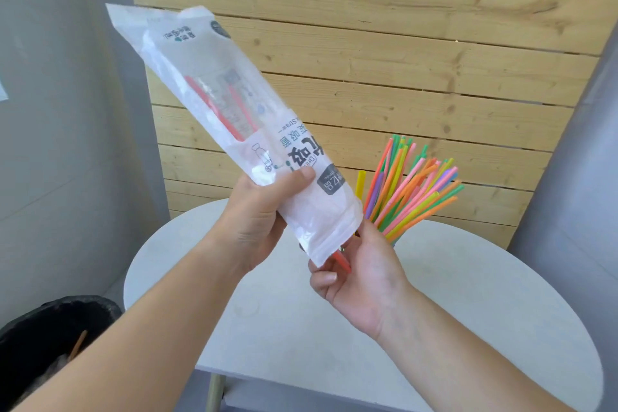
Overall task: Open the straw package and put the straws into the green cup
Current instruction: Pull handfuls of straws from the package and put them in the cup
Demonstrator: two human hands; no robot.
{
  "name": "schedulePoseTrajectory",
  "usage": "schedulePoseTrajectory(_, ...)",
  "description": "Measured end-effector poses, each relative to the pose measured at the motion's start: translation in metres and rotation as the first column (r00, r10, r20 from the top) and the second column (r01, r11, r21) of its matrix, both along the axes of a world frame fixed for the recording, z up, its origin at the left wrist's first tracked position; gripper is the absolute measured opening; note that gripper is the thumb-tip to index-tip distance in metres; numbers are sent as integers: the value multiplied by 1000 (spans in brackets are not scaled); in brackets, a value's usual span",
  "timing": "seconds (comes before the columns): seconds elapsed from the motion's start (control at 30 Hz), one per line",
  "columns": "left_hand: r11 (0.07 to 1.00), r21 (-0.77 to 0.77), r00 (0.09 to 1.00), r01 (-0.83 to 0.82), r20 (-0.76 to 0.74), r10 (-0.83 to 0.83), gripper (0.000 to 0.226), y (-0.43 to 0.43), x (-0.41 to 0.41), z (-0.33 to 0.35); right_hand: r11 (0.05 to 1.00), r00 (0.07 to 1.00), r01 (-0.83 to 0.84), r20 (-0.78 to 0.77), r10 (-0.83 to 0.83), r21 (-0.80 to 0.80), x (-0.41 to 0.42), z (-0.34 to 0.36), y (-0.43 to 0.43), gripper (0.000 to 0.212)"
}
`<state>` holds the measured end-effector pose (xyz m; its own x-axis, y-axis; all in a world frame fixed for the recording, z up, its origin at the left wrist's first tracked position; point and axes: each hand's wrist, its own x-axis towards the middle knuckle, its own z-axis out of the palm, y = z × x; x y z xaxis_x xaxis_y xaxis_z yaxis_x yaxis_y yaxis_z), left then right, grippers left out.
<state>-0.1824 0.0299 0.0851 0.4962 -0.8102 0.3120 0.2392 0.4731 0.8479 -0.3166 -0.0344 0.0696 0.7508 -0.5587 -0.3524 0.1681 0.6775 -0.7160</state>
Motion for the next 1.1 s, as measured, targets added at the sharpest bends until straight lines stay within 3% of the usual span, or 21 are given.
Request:
schedulePoseTrajectory(0.2,996,-33,959,-83,270,89,29,1,3,3,998,998,65,6,-65,26,1,-11,0,64)
schedulePoseTrajectory(0.3,999,-11,928,-49,370,49,30,1,4,5,997,997,79,6,-79,20,2,-13,1,56)
schedulePoseTrajectory(0.43,998,3,922,-57,385,51,31,1,7,3,994,994,105,-1,-105,4,3,-14,2,48)
schedulePoseTrajectory(0.63,996,-34,967,-85,240,90,29,1,16,-7,994,994,107,28,-108,23,2,-18,-1,54)
schedulePoseTrajectory(0.87,993,-10,990,-118,79,118,24,-1,20,-12,997,996,75,45,-75,6,-1,-17,-1,36)
schedulePoseTrajectory(1.03,980,8,964,-201,-178,199,44,2,32,-12,987,985,148,99,-141,-68,-2,-15,-6,6)
schedulePoseTrajectory(1.1,974,21,926,-224,-307,219,38,3,38,-13,974,980,184,103,-171,-133,-4,-12,-10,7)
